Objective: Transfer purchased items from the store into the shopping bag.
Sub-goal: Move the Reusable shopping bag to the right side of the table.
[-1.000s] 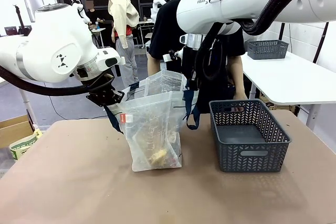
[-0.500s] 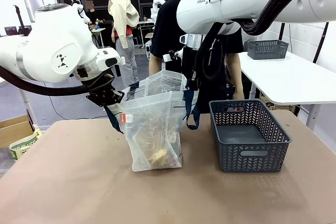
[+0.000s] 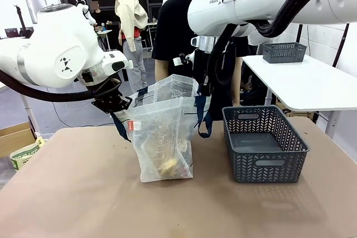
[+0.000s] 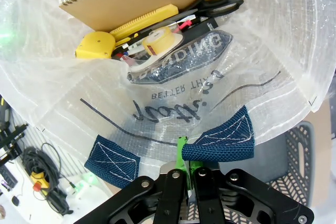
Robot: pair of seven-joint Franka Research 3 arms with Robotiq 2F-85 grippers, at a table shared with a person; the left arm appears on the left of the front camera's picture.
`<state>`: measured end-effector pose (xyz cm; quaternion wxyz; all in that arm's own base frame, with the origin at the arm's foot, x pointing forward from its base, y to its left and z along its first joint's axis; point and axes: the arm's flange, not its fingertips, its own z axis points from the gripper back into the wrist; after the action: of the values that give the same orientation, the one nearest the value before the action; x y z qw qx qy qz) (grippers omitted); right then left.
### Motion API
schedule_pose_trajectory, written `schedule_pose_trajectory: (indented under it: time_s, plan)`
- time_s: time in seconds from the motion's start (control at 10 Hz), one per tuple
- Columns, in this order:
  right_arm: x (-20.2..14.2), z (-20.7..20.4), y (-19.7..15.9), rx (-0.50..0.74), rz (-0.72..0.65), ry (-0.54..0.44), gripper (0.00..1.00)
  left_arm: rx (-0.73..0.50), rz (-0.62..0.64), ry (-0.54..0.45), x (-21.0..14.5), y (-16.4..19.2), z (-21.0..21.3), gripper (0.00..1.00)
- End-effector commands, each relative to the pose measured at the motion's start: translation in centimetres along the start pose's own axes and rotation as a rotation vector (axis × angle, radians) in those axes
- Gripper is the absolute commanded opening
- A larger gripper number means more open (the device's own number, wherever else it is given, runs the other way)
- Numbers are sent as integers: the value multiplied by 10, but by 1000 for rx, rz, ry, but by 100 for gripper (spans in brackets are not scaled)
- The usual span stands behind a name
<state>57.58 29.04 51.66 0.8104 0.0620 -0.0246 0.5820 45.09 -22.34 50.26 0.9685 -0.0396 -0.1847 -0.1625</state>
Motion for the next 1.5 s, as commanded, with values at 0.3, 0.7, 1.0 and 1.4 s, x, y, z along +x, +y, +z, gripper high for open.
schedule_pose_trajectory:
  time_s: [0.3,0.7,1.0,1.4]
  plan:
    - [0,0,0,0,0,0,0,0,0,0,0,0,0,0]
    - [0,0,0,0,0,0,0,1,-1,2,0,-1,0,0]
    - [0,0,0,0,0,0,0,1,-1,2,0,-1,0,0]
    - [0,0,0,0,0,0,0,1,-1,2,0,-1,0,0]
